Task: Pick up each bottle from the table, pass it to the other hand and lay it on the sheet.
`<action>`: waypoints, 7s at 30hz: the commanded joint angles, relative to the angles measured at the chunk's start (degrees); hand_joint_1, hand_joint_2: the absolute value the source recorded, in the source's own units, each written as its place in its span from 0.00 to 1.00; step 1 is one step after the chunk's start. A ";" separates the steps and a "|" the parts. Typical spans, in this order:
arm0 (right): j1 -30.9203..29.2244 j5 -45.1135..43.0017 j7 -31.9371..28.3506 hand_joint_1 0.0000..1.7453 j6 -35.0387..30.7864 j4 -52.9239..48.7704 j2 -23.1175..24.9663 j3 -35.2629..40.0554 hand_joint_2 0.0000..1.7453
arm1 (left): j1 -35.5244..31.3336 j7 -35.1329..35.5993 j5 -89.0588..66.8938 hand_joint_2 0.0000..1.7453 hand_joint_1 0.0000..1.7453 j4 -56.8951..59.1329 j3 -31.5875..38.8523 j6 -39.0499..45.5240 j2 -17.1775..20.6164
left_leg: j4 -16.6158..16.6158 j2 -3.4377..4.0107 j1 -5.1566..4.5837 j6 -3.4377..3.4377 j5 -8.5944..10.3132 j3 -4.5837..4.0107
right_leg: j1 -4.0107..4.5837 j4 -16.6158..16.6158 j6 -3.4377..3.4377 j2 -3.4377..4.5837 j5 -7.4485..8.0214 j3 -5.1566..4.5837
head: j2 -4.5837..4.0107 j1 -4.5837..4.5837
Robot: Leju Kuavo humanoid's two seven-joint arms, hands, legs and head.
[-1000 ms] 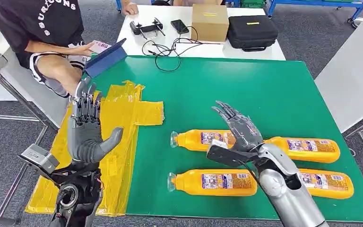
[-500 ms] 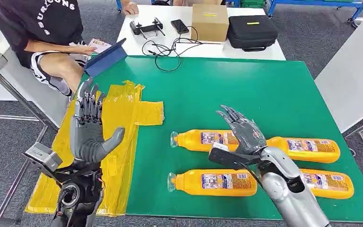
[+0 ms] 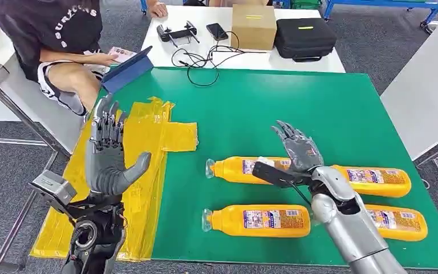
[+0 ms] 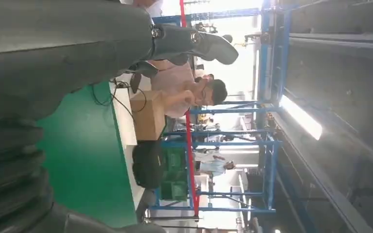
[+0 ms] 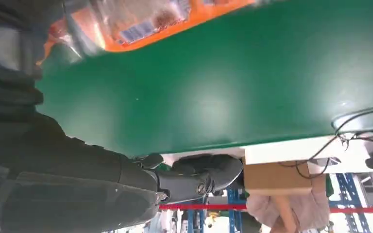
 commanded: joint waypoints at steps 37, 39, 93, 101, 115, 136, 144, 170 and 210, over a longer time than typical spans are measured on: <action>-3.64 2.24 4.50 0.00 1.12 13.44 3.49 5.86 1.00 | -1.68 2.94 1.11 1.00 0.00 2.97 -1.69 0.54 1.17 | -0.17 0.10 -0.01 -0.15 -0.12 0.45 | -0.01 -0.15 -0.05 0.00 -0.12 0.40 | 0.00 0.02; -3.23 2.67 4.92 0.00 0.78 13.97 3.51 5.05 1.00 | -1.68 2.92 1.13 1.00 0.00 3.41 -1.58 0.47 1.02 | -0.10 0.06 0.00 -0.09 -0.05 0.23 | 0.00 -0.09 -0.03 -0.01 -0.05 0.19 | 0.00 0.02; -8.82 8.02 4.01 0.97 0.36 23.69 8.10 6.15 1.00 | -0.85 3.12 1.68 1.00 0.00 2.76 0.53 2.16 0.59 | -0.08 0.19 -0.01 -0.10 -0.09 0.23 | -0.01 -0.06 -0.03 0.11 -0.05 0.18 | 0.00 0.02; -9.02 8.20 3.50 1.00 0.02 24.06 8.34 6.87 1.00 | -0.83 3.14 1.71 1.00 0.00 2.63 0.85 2.20 0.65 | -0.08 0.18 -0.01 -0.10 -0.08 0.23 | -0.01 -0.06 -0.03 0.10 -0.05 0.18 | 0.00 0.02; -9.76 4.41 1.69 1.00 -5.17 20.49 10.11 3.79 1.00 | 0.95 3.36 1.58 1.00 0.00 0.22 1.87 3.01 0.68 | -0.08 0.27 -0.01 -0.14 -0.16 0.37 | -0.01 -0.06 -0.04 0.17 -0.11 0.29 | 0.00 0.02; 1.02 -0.66 -1.53 1.00 -25.54 -3.51 17.80 -7.76 1.00 | -1.72 8.16 5.81 1.00 0.00 3.24 -1.38 -10.77 0.04 | -0.12 0.13 0.00 -0.17 -0.12 0.36 | 0.00 -0.07 -0.06 0.03 -0.12 0.30 | 0.00 0.02; -1.58 -1.67 -4.10 1.00 -25.33 1.34 19.39 -1.97 1.00 | -7.62 12.61 17.26 1.00 0.00 7.86 -2.30 -17.38 0.03 | -0.15 0.17 0.01 -0.17 -0.07 0.39 | 0.01 -0.10 -0.06 0.05 -0.08 0.31 | 0.00 0.04; -6.75 -2.69 -7.13 1.00 -25.35 5.73 22.30 7.57 1.00 | -9.28 11.20 16.78 1.00 0.00 9.74 -5.15 -11.28 0.62 | -0.14 0.18 0.02 -0.13 -0.10 0.44 | 0.01 -0.11 -0.05 0.06 -0.12 0.37 | 0.00 0.02; -11.18 -2.62 -5.30 1.00 -21.08 15.96 26.46 14.42 1.00 | -9.60 10.15 17.68 1.00 0.00 14.44 -2.79 -8.70 -0.05 | -0.09 0.21 0.05 -0.11 -0.03 0.24 | 0.04 -0.06 -0.06 0.09 -0.05 0.18 | 0.00 0.02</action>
